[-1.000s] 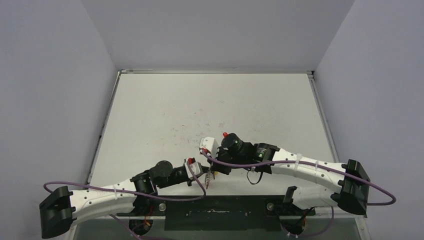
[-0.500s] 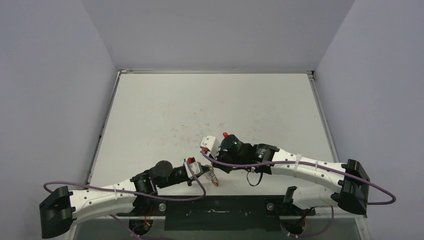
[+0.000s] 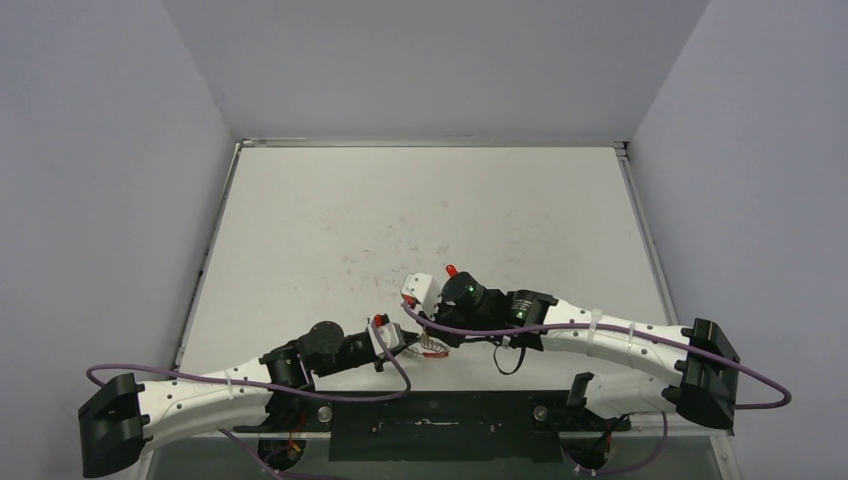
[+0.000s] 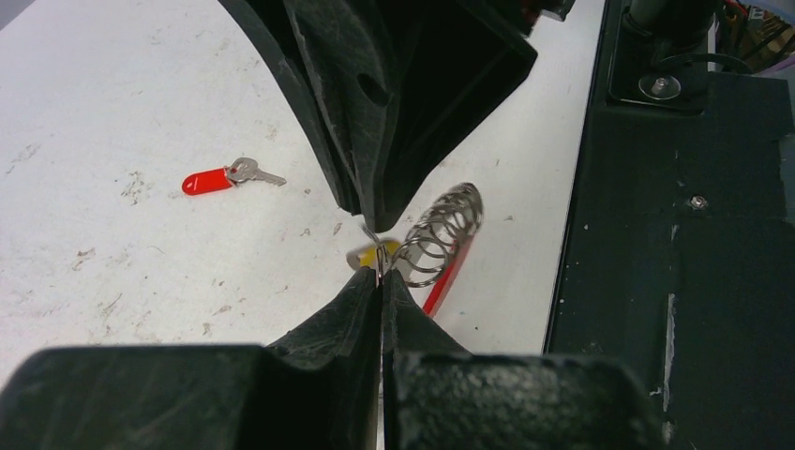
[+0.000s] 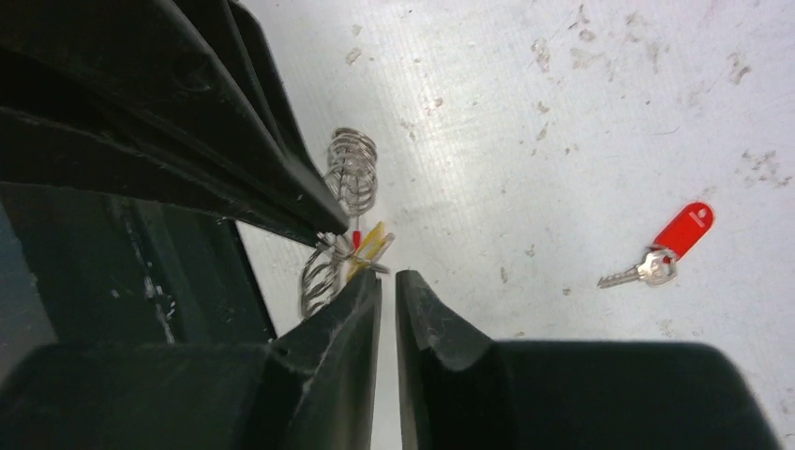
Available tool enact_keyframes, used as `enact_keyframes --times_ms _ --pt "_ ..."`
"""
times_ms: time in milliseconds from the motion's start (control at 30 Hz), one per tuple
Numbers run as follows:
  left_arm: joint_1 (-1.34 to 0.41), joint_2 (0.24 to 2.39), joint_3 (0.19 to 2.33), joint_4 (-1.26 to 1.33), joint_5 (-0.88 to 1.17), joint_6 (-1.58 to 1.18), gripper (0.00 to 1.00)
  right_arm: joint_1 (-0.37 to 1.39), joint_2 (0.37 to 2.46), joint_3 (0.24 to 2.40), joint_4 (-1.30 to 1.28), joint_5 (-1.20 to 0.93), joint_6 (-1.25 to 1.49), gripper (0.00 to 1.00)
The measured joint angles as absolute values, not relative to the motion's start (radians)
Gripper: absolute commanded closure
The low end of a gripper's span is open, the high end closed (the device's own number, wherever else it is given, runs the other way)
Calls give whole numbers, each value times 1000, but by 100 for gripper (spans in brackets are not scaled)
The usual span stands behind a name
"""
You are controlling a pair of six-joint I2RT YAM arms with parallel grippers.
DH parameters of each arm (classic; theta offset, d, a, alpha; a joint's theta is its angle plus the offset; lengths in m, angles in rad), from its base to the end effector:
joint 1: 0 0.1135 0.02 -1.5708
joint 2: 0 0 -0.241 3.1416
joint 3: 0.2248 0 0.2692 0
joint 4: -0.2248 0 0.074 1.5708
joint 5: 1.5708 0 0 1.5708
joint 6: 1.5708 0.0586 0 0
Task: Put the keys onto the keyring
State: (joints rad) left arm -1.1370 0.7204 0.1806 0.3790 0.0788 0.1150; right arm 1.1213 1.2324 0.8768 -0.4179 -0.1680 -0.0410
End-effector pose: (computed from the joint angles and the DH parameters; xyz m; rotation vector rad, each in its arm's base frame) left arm 0.0906 -0.2066 0.1679 1.1043 1.4243 -0.8115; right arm 0.1220 0.2755 0.2137 -1.4162 1.9981 0.7069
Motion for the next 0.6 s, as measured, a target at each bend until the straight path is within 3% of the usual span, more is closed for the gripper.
enact_keyframes --times_ms 133,200,400,600 --pt "-1137 711 181 378 85 112 100 1121 1205 850 -393 -147 -34 36" --pt "-1137 702 181 378 86 112 100 1120 1169 827 -378 -139 -38 29" --pt "-1137 656 179 377 90 113 100 1120 1033 785 -315 -122 -41 26" --pt "-1137 616 165 378 125 119 100 1120 947 728 -216 -170 -112 31"
